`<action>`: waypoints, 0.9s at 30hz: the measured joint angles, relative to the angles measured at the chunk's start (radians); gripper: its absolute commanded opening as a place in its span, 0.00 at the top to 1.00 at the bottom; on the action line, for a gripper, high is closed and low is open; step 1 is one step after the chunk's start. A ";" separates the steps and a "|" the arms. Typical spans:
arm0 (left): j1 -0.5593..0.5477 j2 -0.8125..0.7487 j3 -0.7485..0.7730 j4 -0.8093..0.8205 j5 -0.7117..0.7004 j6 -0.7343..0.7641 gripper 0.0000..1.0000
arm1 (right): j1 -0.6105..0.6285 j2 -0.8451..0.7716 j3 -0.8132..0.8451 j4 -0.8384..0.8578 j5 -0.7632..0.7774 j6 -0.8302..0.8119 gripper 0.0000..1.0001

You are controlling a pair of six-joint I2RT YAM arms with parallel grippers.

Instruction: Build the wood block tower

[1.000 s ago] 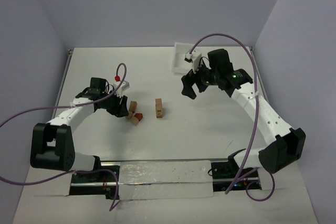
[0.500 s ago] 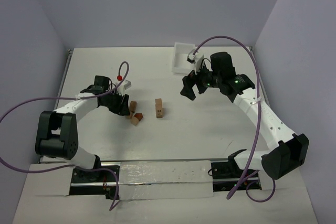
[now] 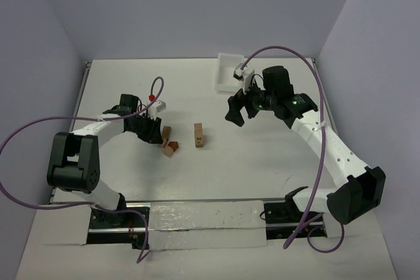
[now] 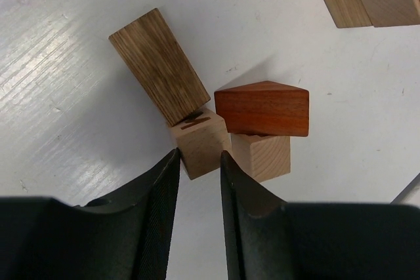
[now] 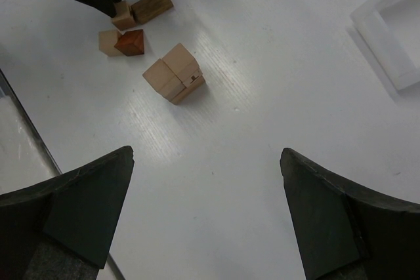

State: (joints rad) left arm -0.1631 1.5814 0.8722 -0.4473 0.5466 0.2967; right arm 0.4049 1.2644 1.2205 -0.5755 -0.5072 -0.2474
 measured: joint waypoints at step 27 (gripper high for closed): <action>-0.005 -0.021 -0.018 -0.085 0.025 0.110 0.69 | 0.000 0.010 0.000 0.000 -0.010 0.000 0.00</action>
State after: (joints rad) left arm -0.1682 1.5602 0.8537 -0.5322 0.5715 0.4071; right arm 0.4049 1.2740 1.2205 -0.5755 -0.5168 -0.2474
